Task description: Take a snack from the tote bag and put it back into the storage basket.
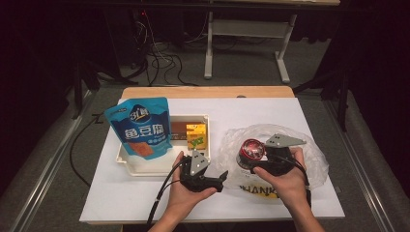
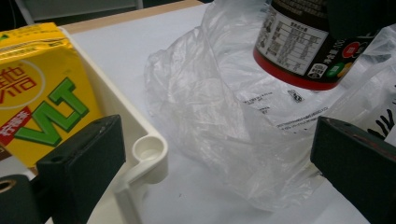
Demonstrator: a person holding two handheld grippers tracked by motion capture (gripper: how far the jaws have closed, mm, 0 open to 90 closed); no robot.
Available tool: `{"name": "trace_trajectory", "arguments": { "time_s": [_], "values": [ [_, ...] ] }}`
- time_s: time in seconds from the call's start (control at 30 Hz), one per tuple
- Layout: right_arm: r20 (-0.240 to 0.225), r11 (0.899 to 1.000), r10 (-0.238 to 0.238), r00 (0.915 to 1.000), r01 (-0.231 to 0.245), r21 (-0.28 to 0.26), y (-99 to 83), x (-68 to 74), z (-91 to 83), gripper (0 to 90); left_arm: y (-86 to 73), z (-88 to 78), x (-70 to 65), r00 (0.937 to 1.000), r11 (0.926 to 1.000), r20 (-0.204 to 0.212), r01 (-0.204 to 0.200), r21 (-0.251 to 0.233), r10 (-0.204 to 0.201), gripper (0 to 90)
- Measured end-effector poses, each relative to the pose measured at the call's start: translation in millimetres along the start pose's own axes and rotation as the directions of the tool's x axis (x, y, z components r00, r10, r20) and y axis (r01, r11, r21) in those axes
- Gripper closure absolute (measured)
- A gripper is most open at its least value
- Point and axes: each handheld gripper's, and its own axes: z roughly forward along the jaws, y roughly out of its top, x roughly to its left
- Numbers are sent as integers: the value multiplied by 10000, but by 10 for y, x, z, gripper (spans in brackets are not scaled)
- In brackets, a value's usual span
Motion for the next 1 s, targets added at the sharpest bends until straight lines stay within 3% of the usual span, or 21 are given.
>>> {"name": "trace_trajectory", "arguments": {
  "time_s": [0.5,1.0],
  "values": [
    [-224,9999,-125,9997,127,95,24,140,58,264,41,134,-181,9984,9993,447,-353,-121,358,47],
    [-468,9998,-131,9988,136,114,35,223,95,264,57,232,-252,9948,9980,985,-218,-585,275,98]
  ]
}}
